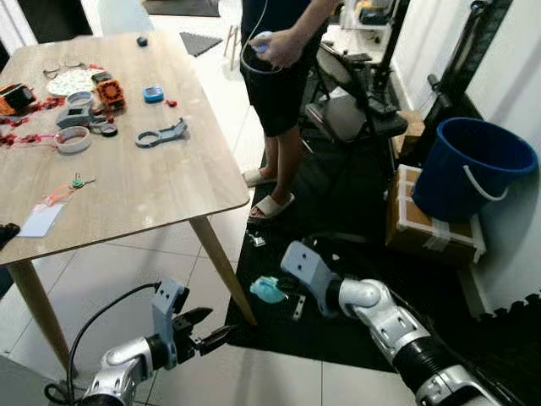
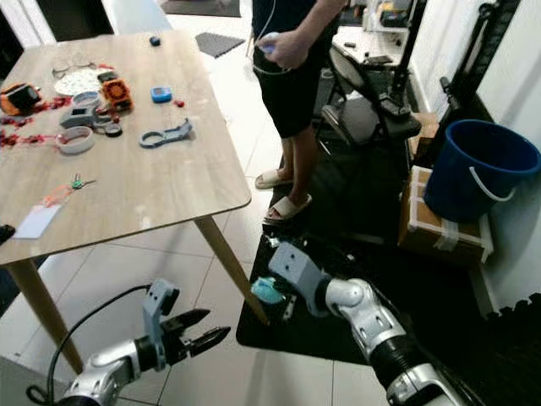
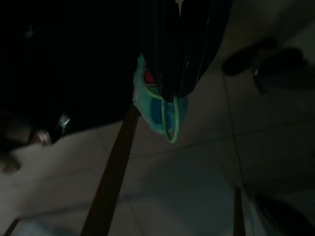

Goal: Hang keys on a hook

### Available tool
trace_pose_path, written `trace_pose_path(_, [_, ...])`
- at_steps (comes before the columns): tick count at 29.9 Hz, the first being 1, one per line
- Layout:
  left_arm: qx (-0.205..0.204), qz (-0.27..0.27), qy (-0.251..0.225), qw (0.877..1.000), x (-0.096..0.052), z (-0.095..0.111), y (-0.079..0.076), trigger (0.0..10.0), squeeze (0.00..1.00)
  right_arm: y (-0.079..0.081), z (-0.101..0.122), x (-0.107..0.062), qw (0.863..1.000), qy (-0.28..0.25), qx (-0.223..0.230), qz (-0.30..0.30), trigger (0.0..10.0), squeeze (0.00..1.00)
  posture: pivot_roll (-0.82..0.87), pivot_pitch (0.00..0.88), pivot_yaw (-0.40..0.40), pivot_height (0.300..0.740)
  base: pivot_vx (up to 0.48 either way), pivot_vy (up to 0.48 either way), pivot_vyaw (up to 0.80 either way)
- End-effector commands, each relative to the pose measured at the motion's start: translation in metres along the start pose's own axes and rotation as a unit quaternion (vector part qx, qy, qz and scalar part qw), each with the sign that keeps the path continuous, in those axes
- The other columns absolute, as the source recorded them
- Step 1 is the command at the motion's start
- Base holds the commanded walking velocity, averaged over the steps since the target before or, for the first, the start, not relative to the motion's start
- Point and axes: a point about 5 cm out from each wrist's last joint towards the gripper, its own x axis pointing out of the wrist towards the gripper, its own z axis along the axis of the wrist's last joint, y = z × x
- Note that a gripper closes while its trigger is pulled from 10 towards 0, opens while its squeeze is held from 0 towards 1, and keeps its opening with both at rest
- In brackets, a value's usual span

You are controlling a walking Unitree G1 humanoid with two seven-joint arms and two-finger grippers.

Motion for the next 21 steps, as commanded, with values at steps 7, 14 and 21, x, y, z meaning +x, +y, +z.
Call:
trace_pose_path(7, [-0.025,0.123,0.047,0.991,-0.024,-0.029,0.017,10.0,0.00,0.019,-0.043,0.000,0.998,0.061,0.033,-0.011,10.0,0.00,-0.06,0.041,0.053,0.740,0.000,0.000,0.70])
trace_pose_path(14, [-0.129,0.213,-0.056,0.967,-0.044,-0.034,0.030,10.0,0.00,0.039,-0.100,-0.018,0.983,0.160,0.083,-0.037,10.0,0.00,-0.06,0.041,0.050,0.740,0.000,0.000,0.70])
trace_pose_path(21, [-0.173,0.280,-0.126,0.936,-0.068,-0.033,0.043,10.0,0.00,0.051,-0.127,-0.033,0.968,0.204,0.129,-0.069,10.0,0.00,-0.05,0.036,0.045,0.740,0.000,0.000,0.70])
